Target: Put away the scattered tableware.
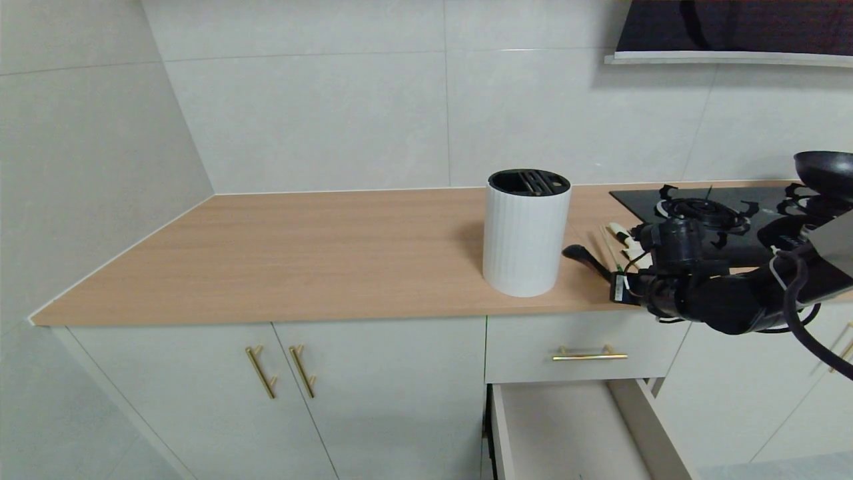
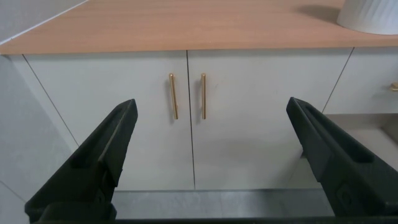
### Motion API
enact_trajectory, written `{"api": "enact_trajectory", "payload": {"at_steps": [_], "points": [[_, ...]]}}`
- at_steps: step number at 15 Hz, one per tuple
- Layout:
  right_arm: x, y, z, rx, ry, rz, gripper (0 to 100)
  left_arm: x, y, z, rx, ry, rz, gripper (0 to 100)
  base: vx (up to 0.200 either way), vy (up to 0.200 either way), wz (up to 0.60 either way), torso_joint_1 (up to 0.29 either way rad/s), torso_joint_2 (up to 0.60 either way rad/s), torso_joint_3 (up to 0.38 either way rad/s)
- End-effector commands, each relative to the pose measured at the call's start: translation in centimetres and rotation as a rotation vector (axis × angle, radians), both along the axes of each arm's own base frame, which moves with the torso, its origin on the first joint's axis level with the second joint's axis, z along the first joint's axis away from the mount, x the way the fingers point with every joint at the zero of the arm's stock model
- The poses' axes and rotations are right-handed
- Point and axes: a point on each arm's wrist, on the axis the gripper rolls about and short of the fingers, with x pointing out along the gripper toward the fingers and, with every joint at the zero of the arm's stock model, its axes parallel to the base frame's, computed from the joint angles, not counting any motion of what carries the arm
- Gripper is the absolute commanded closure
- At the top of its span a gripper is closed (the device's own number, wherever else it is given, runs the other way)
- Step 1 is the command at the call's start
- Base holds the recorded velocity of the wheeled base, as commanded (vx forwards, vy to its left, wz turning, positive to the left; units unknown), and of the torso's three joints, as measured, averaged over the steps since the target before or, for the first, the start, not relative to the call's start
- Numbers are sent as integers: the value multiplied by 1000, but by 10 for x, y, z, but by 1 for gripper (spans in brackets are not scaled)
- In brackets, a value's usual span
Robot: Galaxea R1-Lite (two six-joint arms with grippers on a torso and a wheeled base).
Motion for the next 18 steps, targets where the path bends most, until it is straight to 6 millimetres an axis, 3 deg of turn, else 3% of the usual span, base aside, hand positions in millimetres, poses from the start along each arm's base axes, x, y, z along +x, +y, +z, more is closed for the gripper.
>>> {"api": "enact_trajectory", "payload": {"at_steps": [1,6,9,13,18], "points": [[-8,-1,13,-5,-27,-16,100,0,0,0,0,0,2,0,0,0,0,0,0,0],[-52,-10,57,2,-79,-2,100,0,0,0,0,0,0,0,0,0,0,0,0,0],[-91,-8,86,0,-72,32,100,0,0,0,0,0,2,0,0,0,0,0,0,0],[-151,-6,100,-94,-46,177,100,0,0,0,0,0,0,0,0,0,0,0,0,0],[-193,-3,100,-218,-70,314,100,0,0,0,0,0,2,0,0,0,0,0,0,0]]}}
